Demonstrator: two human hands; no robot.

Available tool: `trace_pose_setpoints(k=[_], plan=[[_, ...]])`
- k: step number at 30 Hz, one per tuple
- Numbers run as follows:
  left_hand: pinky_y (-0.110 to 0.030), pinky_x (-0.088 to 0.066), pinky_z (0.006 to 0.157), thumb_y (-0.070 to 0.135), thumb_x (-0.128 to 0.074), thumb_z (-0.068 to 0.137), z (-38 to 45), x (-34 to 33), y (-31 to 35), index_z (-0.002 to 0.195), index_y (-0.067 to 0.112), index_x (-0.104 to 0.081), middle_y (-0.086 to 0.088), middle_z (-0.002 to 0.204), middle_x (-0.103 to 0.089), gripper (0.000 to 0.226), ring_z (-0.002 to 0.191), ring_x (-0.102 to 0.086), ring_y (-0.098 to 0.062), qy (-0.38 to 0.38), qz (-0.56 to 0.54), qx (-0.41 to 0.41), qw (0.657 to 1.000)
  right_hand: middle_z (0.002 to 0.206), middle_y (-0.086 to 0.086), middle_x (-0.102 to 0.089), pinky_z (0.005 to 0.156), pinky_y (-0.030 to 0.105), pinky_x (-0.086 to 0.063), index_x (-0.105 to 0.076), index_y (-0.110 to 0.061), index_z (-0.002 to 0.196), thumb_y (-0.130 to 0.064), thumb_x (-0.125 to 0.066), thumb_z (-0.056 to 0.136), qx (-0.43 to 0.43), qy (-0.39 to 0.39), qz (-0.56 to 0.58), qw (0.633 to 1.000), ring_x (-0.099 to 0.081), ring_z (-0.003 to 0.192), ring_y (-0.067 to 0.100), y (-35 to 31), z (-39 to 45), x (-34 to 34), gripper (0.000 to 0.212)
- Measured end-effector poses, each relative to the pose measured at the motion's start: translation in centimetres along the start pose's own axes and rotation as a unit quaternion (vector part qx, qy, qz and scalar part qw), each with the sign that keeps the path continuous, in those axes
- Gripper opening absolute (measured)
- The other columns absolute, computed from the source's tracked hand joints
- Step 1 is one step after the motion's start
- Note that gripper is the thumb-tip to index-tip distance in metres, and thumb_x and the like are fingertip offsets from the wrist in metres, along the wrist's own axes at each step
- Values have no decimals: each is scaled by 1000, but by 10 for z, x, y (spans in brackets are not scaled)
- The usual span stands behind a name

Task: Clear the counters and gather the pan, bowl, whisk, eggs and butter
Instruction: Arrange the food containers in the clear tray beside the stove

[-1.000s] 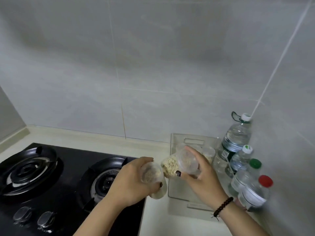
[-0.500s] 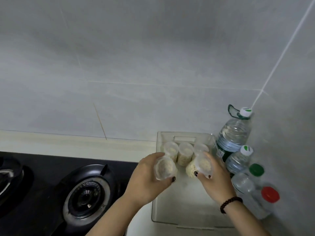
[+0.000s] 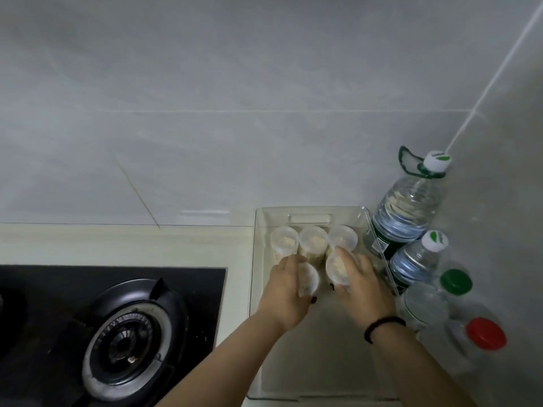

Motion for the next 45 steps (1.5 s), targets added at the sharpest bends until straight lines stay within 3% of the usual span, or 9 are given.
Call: trace_pose_setpoints(k=[13,20,23,27,32,35,38,41,45], plan=[[-27,-34,110,21,-71,81,28,-16,2,144,13,-39,-4,146,-41,71,134,-39,-22,-41,32,-40,998,144,4,-26,90,38,-47,-21,-28,146,-20,-62,84,-44,-30,-49,997,-45,123,28,0,6,-8,74],[-40,-43,103,28,-64,88,25,-18,3,140,17,-46,-8,150,-33,56,137,-32,-28,-9,122,-69,990,145,3,-26,97,41,-45,-31,-24,144,-6,-56,84,-41,2,-40,998,-32,133,27,2,8,-15,67],[-42,-45,98,23,-64,86,23,-18,2,132,15,-54,-11,143,-39,48,130,-37,-32,17,149,-78,986,137,8,-38,90,42,-50,-50,-17,128,0,-61,76,-31,40,-30,998,-40,126,31,4,10,-18,57],[-35,-53,85,18,-56,89,21,-18,4,136,20,-49,-3,141,-35,47,129,-32,-25,-8,177,-74,981,112,14,-55,71,43,-56,-66,-10,96,11,-70,52,1,115,-69,991,-45,105,32,6,11,-21,48],[-36,-55,77,14,-57,87,22,-18,6,136,21,-49,-4,140,-37,49,126,-35,-27,-5,210,-81,974,100,14,-64,63,41,-57,-69,-8,92,14,-76,42,1,116,-106,988,-57,93,35,1,9,-18,54],[-35,-52,83,14,-58,86,20,-17,6,134,20,-52,-5,138,-41,49,125,-39,-27,5,198,-88,976,103,16,-64,65,42,-56,-69,-7,95,15,-74,48,-9,90,-102,991,-61,92,39,-3,7,-15,52],[-34,-47,92,15,-55,88,13,-8,10,136,21,-51,-3,141,-40,49,129,-38,-25,-3,177,-76,981,117,12,-60,79,42,-53,-66,-10,108,6,-69,66,-16,69,-81,994,-56,107,36,-6,3,-9,45],[-31,-46,91,18,-52,91,-1,5,17,136,21,-52,0,141,-42,45,130,-40,-21,11,150,-75,986,128,9,-54,93,42,-47,-62,-12,119,-5,-64,78,-32,46,-62,997,-49,118,33,-10,-5,0,41],[-29,-49,90,23,-53,92,-30,29,18,131,22,-56,4,136,-47,39,126,-45,-16,50,113,-78,989,135,3,-48,99,34,-42,-57,-14,124,-16,-60,86,-38,52,-31,997,-44,125,26,-27,-24,17,38]])
Point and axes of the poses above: each hand's wrist, its own z-axis towards the middle knuckle, its own x-axis out of the back of the hand, y = z × x, the point moved 1 cm from there along z, towards the middle knuckle
